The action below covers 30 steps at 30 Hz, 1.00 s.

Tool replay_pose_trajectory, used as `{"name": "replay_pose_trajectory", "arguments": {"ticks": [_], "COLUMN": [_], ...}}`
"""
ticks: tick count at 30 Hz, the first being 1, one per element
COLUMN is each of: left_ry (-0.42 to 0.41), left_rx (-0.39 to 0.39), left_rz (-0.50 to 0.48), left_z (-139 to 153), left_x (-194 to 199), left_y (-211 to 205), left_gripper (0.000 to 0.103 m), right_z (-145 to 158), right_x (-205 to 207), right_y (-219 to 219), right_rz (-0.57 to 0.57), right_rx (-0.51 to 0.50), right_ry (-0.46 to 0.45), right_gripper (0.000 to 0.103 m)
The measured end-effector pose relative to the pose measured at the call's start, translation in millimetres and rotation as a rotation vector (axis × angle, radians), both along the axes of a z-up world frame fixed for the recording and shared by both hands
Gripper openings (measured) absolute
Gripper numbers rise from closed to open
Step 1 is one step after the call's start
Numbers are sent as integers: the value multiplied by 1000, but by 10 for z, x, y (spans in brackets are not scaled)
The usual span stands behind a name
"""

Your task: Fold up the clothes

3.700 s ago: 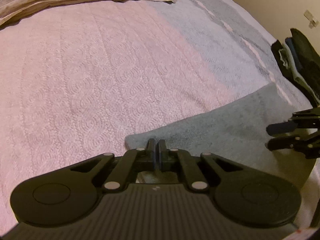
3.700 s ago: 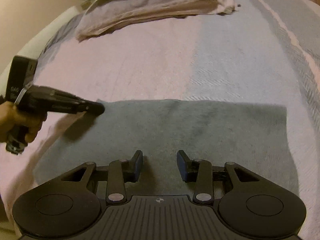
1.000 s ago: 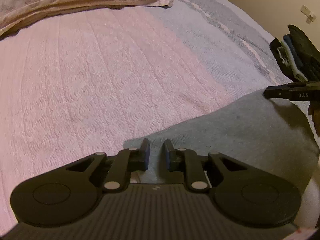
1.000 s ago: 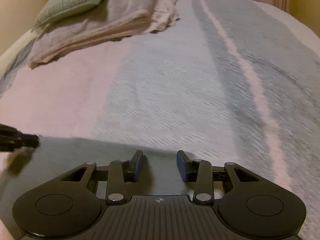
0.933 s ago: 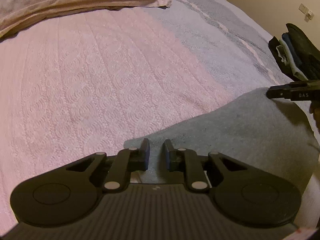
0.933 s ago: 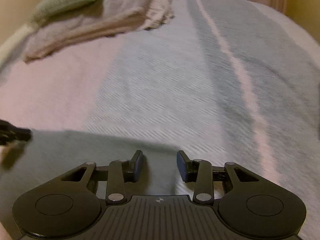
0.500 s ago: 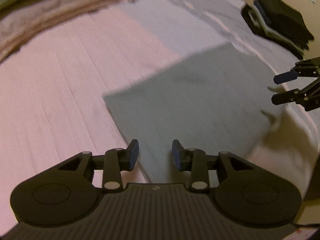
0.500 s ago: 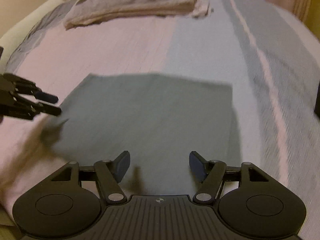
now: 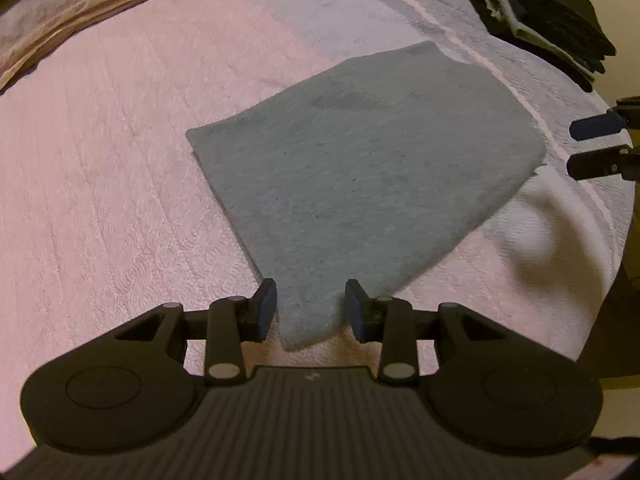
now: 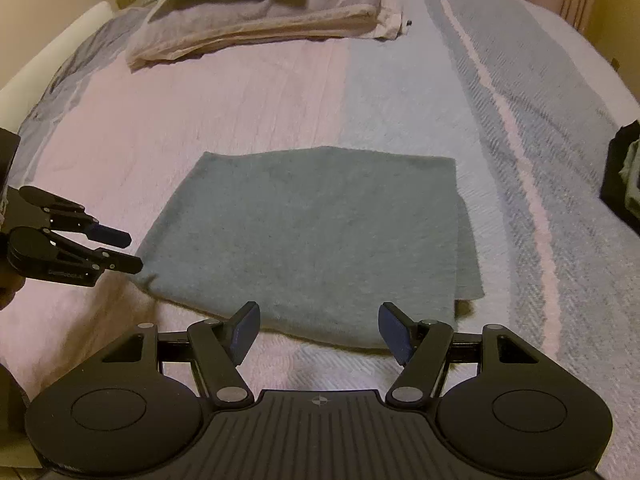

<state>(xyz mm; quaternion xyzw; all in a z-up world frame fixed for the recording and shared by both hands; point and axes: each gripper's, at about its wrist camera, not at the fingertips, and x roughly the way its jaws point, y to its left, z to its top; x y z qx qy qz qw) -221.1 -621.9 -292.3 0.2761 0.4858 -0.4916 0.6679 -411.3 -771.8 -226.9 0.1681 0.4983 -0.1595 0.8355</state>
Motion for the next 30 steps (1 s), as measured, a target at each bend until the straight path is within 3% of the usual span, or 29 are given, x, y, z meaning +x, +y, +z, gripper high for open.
{"name": "replay_pose_trajectory", "arguments": {"ticks": [4,7,12,15,21,27,30], "left_ry": [-12,-65,-280,-435,-617,-733,-775], "left_rx": [-2,5,-35,-66,-1,24,33], "left_rz": [-16,-61,-228,-339,-508,-561,-581], "left_z": [34,71,57,-92,-596,-831,-818], "left_x": [-25,-116,-527,-845,-1233,-1198,-1174], "left_y": [27,43,123,135,-4,-111,-122], "left_gripper": [35,46,68,78,77,78,78], "right_z": [-33,-114,-374,-568,-1115,-1598,-1707], "right_x": [-41,-66,-107,-119,-28,-62,-201], "right_y": [62,125,282,343,563,487,260], "right_rz": [11,85,331,451,739,905,917], "right_rx": [-15,-74,-254,-317,-528,-723,-838], "right_ry": [24,76,154,129,77,55,97], "right_gripper": [63,63,63,63,63,63,63]}}
